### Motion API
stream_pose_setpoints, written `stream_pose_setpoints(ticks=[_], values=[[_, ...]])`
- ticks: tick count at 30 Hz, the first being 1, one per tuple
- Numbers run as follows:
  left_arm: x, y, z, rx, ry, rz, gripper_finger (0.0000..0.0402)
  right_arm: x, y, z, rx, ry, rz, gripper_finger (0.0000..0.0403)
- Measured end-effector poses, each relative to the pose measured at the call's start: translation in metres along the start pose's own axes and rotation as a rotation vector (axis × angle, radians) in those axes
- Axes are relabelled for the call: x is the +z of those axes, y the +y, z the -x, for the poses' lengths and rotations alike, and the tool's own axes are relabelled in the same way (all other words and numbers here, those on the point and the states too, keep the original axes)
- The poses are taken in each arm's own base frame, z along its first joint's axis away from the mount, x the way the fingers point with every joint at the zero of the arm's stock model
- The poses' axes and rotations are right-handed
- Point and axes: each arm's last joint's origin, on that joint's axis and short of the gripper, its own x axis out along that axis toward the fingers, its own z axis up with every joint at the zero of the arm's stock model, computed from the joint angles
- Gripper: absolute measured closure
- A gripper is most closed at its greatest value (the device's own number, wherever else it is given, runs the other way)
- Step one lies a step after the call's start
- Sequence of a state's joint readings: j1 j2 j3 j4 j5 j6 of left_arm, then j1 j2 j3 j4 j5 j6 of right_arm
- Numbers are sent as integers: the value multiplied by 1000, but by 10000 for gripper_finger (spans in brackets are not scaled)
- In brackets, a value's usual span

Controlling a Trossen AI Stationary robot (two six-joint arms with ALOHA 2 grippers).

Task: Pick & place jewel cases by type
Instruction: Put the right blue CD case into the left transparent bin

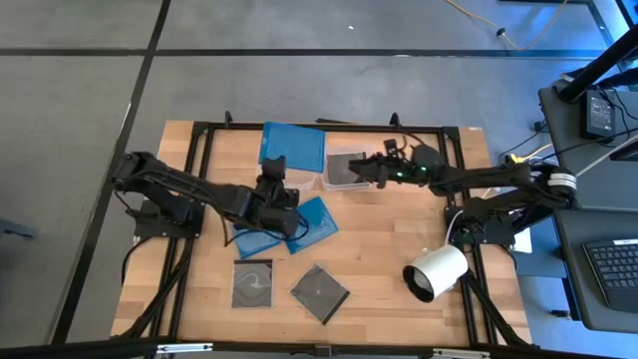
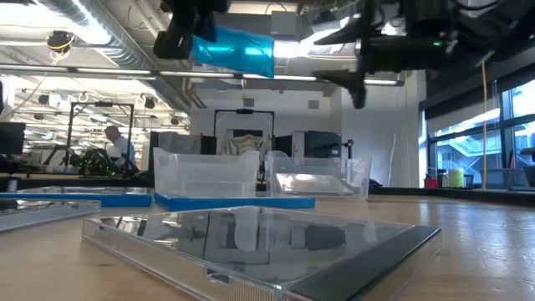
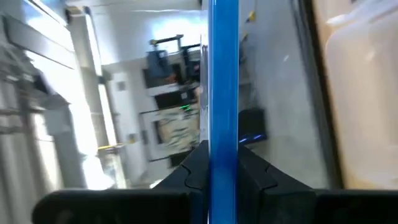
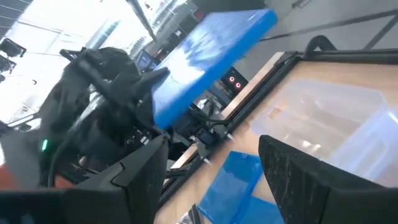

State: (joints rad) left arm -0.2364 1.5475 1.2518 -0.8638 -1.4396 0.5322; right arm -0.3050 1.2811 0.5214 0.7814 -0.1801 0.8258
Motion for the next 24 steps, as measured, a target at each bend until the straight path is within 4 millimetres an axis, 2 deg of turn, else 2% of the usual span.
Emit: stream_pose_setpoints(ticks=[4,9,12,20,24], values=[[11,-12,2,109,56,-72,368,11,3,-26,25,10,1,147],[17,-21,9,117,31,-64,366,31,7,-45,91,26,90,147],[17,-22,15,121,10,-48,369,40,7,-48,87,43,112,147],[18,-24,26,126,-26,-35,366,48,-6,-46,3,69,140,147],[18,-24,26,126,-27,-38,369,50,-7,-46,-1,63,56,147]])
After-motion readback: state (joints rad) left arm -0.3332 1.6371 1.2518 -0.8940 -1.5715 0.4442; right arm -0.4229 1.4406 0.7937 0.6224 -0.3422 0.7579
